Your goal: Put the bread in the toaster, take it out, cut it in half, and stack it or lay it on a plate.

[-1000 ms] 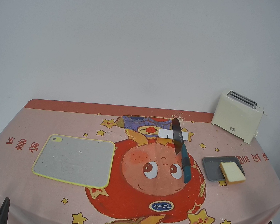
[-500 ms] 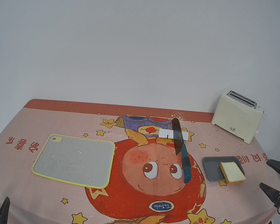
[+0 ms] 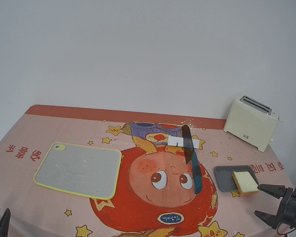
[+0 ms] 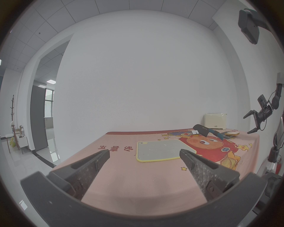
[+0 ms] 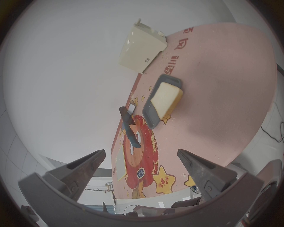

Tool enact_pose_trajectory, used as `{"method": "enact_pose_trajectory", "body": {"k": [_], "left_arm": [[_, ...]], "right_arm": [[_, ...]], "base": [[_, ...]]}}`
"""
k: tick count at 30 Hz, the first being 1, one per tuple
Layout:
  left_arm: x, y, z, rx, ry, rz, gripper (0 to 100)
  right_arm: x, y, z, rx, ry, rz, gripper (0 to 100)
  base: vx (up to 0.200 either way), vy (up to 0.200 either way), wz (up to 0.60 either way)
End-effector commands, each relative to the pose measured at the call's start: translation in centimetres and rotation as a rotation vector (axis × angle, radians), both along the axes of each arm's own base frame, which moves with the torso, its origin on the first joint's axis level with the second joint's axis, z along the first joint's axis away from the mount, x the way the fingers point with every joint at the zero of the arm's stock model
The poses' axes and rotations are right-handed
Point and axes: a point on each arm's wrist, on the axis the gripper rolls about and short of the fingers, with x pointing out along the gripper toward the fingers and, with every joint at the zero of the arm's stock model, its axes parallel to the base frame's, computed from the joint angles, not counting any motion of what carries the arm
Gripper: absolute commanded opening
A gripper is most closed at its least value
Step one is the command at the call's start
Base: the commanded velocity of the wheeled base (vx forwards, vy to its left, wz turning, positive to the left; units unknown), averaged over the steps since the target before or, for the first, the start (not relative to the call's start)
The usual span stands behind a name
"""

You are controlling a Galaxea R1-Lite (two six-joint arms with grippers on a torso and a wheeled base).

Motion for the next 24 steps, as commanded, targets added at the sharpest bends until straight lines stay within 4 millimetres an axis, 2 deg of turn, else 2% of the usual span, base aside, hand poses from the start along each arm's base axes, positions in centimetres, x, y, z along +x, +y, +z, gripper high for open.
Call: {"method": "enact_pose_trajectory", "body": {"k": [1, 9, 19, 24], "left_arm": [[0.1, 0.0, -0.5, 0.002, 0.012, 0.001, 100], [0.1, 0.0, -0.5, 0.0, 0.012, 0.0, 100], [0.1, 0.0, -0.5, 0.0, 0.012, 0.0, 100], [0.1, 0.0, -0.5, 0.0, 0.012, 0.0, 100]], "right_arm": [[0.6, 0.0, -0.6, 0.018, 0.039, -0.009, 100], [2.5, -0.3, -2.5, 0.025, 0.034, -0.033, 100], [3.3, -0.8, -3.0, 0.027, 0.05, -0.068, 100], [5.1, -1.4, -4.0, 0.051, 0.068, -0.11, 100]], "base": [[0.0, 0.0, 0.0], [0.0, 0.0, 0.0], [0.0, 0.0, 0.0], [0.0, 0.0, 0.0]]}}
